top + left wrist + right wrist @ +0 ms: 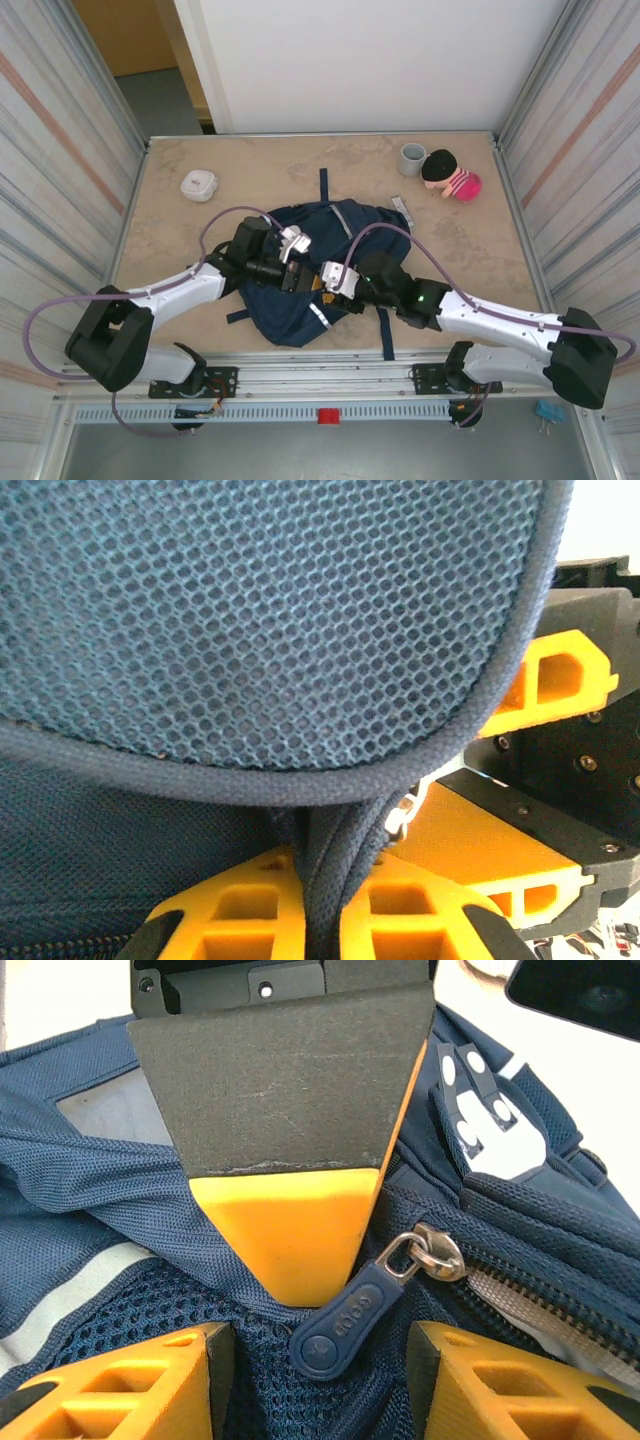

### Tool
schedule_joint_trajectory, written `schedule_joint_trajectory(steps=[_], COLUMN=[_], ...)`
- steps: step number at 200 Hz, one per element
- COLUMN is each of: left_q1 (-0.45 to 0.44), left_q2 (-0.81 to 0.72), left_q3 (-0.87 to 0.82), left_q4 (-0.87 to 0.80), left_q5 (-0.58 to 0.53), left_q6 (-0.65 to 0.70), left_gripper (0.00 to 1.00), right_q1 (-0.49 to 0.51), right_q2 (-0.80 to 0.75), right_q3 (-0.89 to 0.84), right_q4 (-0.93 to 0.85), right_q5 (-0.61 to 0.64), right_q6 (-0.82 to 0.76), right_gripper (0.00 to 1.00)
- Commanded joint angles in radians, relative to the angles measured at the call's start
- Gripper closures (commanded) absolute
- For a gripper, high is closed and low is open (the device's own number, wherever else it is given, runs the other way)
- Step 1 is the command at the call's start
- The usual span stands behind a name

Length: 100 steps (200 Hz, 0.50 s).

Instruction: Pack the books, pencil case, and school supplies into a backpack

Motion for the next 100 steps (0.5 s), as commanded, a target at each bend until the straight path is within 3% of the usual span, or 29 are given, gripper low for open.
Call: schedule_joint_trajectory(steps=[1, 60, 100], left_q1=[-0.001, -0.002, -0.001], left_q2=[-0.012, -0.019, -0.012], left_q3=[0.031, 0.031, 0.038], left_q4=[0.03, -0.003, -0.018], left_q5=[0.114, 0.095, 0.085], left_q6=[-0.016, 0.008, 0.017], left_gripper=[1.0, 1.0, 1.0], right_q1=[0.004, -0.006, -0.034], right_q2=[0.04, 0.018, -0.048], right_q3=[0.01, 0.034, 0.03], right_q4=[0.066, 0.058, 0.031], right_q5=[0.022, 0.129, 0.106], right_q6=[-0.062, -0.004, 0.04], right_gripper=[0.51, 0.76, 0.81])
